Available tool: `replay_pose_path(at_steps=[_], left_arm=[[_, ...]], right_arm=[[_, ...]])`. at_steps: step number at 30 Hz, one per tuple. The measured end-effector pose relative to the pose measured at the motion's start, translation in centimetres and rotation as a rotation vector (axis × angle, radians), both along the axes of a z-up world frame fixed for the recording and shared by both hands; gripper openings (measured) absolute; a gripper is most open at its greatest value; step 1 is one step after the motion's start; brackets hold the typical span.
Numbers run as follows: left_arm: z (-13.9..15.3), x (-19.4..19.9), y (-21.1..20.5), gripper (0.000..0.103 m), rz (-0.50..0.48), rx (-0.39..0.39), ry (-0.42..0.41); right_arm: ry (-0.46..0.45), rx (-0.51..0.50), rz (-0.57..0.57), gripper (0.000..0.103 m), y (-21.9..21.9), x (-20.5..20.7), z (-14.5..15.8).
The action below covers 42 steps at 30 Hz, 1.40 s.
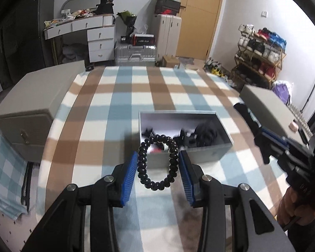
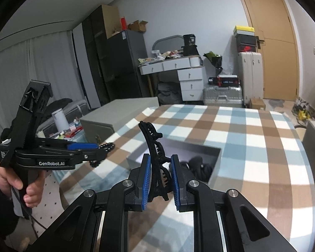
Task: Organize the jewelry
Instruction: 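Carry the clip and bracelet into the grey box and open both tools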
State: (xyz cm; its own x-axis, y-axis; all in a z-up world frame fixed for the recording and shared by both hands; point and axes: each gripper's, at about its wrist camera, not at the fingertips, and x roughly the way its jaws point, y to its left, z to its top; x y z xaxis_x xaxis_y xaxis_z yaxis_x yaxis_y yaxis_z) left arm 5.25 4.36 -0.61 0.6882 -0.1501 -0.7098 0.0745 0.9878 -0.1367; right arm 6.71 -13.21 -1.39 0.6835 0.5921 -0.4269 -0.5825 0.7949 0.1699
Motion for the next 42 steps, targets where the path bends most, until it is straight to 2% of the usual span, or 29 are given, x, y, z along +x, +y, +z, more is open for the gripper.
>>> replay_pose_path(at_steps=[8,15,22,28,35,37,39,42], left_arm=[[0.0,3.9,-0.6,0.035,-0.047,-0.064,-0.019],[-1.3,6.2,-1.2,0.035,-0.081,-0.073,0.012],[-3.0,7.1,-1.5,0.035,-0.096,-0.090,0.064],[-3.9,7.6,-1.5,0.035,-0.103,-0.112,0.091],[-4.1,7.7,-1.4,0.035,-0.106,-0.121,0.099],[-4.0,7.6,-1.4,0.036,-0.110,-0.132,0.096],[-4.1,7.7,-1.4,0.044,-0.111,-0.137,0.097],[-4.2,7.9,-1.4,0.046,-0.101,-0.112,0.095]], right_arm=[[0.002,-0.005,0.002,0.018,1.2,3.3,0.4],[0.049,-0.051,0.009,0.018,2.2,6.2,-1.4],[0.110,-0.065,0.013,0.018,2.4,8.2,-3.4],[0.202,-0.061,0.005,0.018,2.5,9.3,-5.4],[0.190,-0.057,0.011,0.018,2.6,9.2,-5.1],[0.189,-0.056,0.009,0.018,2.6,9.2,-5.0],[0.194,-0.046,0.005,0.020,2.5,9.2,-5.0],[0.210,-0.015,-0.004,0.020,2.1,9.5,-5.2]])
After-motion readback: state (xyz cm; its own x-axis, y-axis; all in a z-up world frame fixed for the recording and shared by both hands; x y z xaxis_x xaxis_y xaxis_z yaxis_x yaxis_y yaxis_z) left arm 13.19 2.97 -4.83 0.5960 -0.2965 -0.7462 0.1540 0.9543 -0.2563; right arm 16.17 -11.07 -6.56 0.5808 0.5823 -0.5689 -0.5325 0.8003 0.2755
